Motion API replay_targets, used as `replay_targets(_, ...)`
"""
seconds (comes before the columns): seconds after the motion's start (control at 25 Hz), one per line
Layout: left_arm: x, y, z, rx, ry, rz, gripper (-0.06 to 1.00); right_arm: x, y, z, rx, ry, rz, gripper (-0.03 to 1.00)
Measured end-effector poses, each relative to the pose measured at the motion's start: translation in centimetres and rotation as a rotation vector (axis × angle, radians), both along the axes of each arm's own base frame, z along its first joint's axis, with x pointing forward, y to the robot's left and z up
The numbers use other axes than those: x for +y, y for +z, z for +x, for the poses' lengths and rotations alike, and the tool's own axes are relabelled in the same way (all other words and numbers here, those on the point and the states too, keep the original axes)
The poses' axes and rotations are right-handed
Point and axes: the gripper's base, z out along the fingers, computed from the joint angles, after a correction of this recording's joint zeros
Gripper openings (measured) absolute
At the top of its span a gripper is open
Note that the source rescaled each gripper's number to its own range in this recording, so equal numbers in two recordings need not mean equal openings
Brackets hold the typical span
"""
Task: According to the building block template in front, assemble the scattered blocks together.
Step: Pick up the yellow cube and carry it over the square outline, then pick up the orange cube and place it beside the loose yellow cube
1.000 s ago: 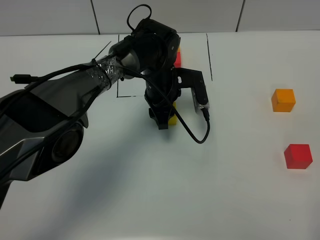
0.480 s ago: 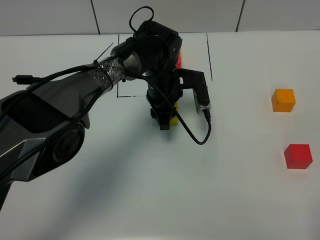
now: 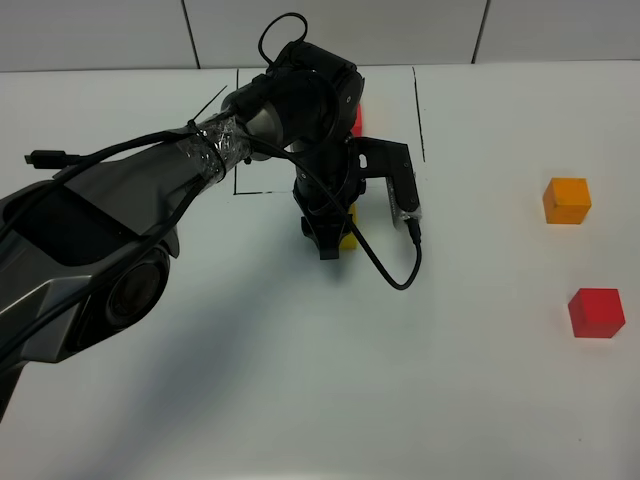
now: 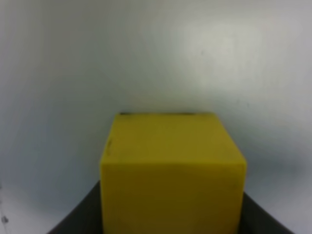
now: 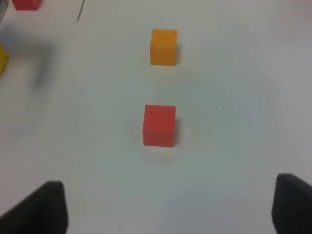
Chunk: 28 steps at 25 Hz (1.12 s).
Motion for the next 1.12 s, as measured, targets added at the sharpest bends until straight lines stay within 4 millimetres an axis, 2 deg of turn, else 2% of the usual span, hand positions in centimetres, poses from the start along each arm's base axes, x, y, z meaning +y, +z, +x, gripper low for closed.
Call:
replay_targets(0.28,0.0,0.0,0.0,0.0,-0.016,0.0,0.0,0.0,0.0,0.0,0.0,0.0,0.0,0.8)
replay_targets(0.4,0.0,0.0,0.0,0.0,-0.018,0.001,0.05,0.0,0.0,0.0,0.0,0.0,0.0,0.8)
replay_targets(0.68,0.0,0.0,0.0,0.0,-0.019,0.001,0.43,0.0,0.0,0.0,0.0,0.0,0.002,0.8)
replay_targets(0.84,0.0,0.5,0.0,-0.008,-0.019,-0.004,0.62,0.0,0.0,0.0,0.0,0.0,0.002,0.8)
replay_targets(0.96,0.0,2.3,0.0,-0.037,-0.011,-0.026,0.73,0.0,0.0,0.0,0.0,0.0,0.002,0.8)
replay_targets(1.12,0.2,5.8,-0.2,-0.092,0.056,-0.072,0.8,0.0,0.0,0.0,0.0,0.0,0.001,0.8)
